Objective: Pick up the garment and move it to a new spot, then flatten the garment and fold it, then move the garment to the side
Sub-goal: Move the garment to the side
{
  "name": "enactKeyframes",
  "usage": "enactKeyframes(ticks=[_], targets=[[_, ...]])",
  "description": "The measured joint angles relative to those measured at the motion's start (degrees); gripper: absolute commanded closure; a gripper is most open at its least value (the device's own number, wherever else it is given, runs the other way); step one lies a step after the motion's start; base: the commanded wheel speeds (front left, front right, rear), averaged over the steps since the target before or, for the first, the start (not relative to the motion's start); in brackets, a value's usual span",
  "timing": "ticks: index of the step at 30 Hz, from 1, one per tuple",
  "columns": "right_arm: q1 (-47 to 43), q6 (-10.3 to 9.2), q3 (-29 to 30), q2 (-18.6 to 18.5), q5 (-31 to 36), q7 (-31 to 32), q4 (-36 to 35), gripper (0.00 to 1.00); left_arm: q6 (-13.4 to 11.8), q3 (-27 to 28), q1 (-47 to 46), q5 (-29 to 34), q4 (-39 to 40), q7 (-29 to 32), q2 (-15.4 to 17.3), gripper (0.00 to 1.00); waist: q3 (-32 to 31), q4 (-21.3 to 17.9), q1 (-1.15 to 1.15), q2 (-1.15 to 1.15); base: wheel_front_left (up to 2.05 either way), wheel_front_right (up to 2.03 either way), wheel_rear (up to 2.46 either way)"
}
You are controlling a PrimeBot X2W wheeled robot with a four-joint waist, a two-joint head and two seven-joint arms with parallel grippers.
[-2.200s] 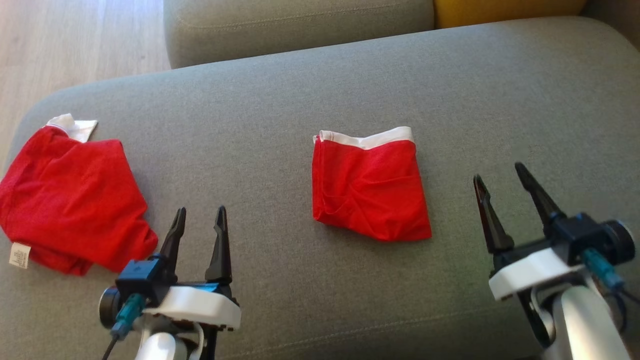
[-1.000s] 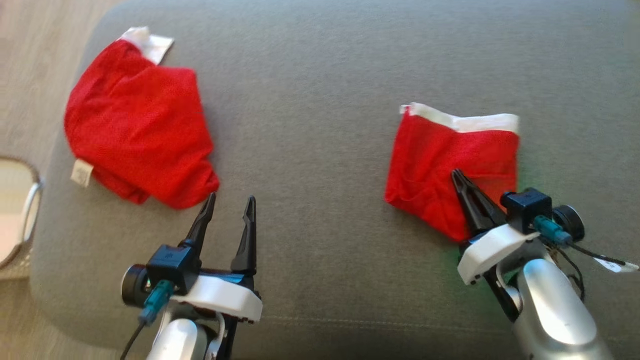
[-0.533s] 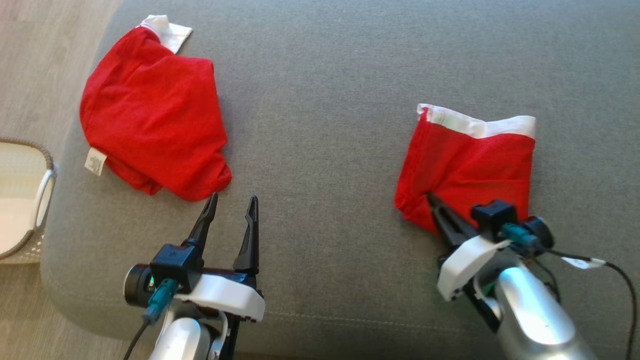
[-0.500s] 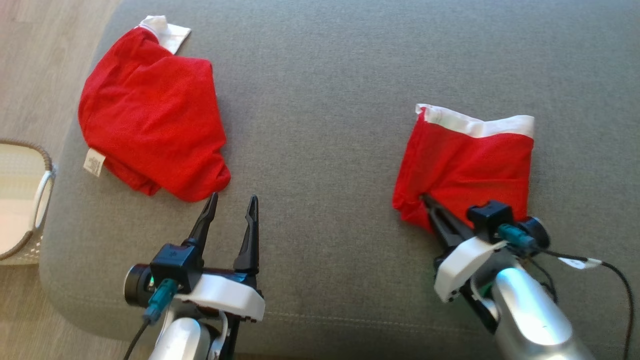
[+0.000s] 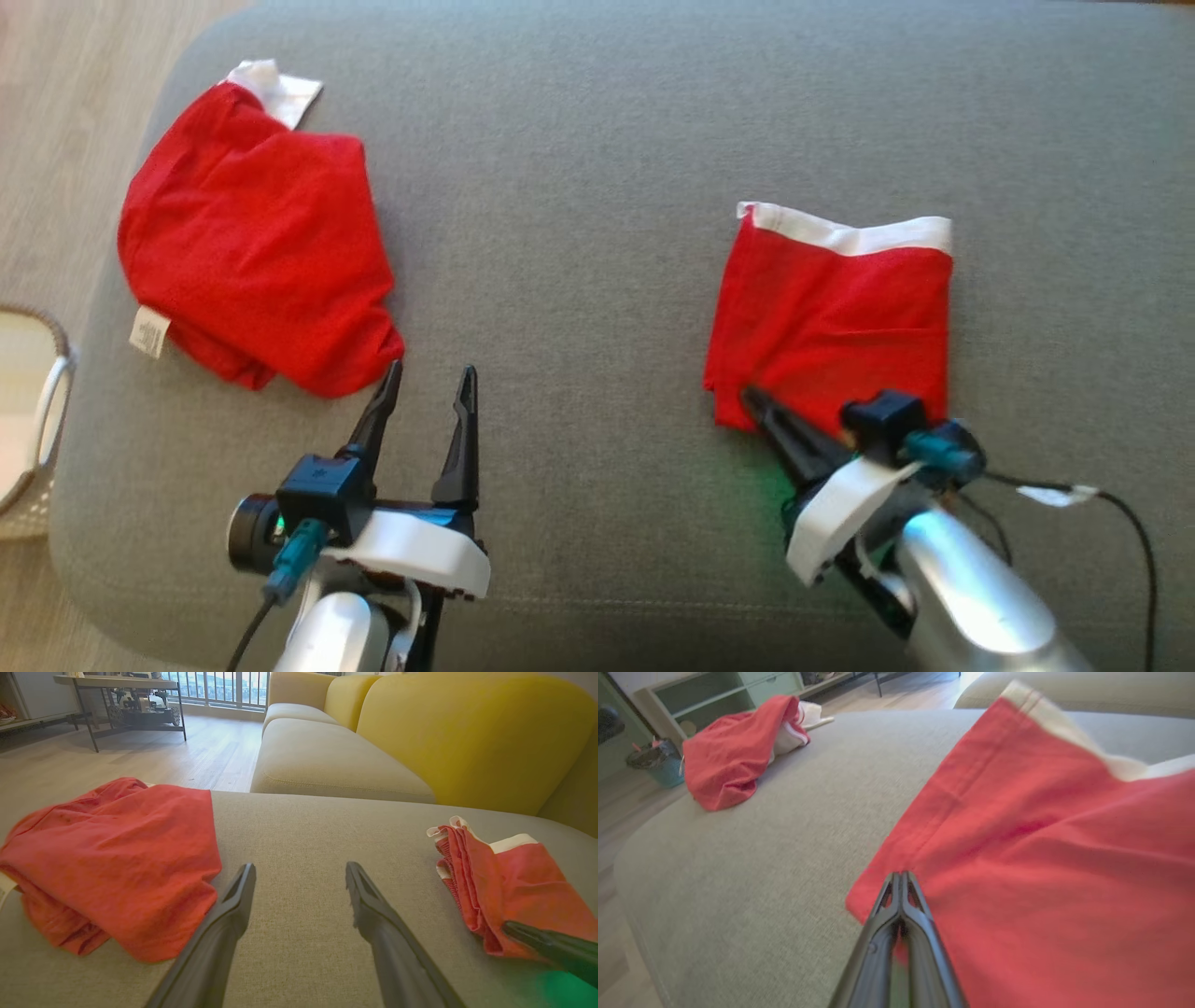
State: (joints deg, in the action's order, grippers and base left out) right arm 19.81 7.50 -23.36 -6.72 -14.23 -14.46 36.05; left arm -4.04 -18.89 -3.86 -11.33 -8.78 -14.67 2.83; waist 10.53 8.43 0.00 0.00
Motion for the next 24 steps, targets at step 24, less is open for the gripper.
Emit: enactKeyframes(ticks=[24], targets=[[-11.46, 0.00, 27.83, 3.13, 8.88, -0.01, -25.31, 1.00, 0.34, 5.17, 3.31, 0.15, 2.56, 0.00, -0.01, 0.00, -6.56, -11.20, 0.00, 0.00, 0.00, 0.00, 0.00]])
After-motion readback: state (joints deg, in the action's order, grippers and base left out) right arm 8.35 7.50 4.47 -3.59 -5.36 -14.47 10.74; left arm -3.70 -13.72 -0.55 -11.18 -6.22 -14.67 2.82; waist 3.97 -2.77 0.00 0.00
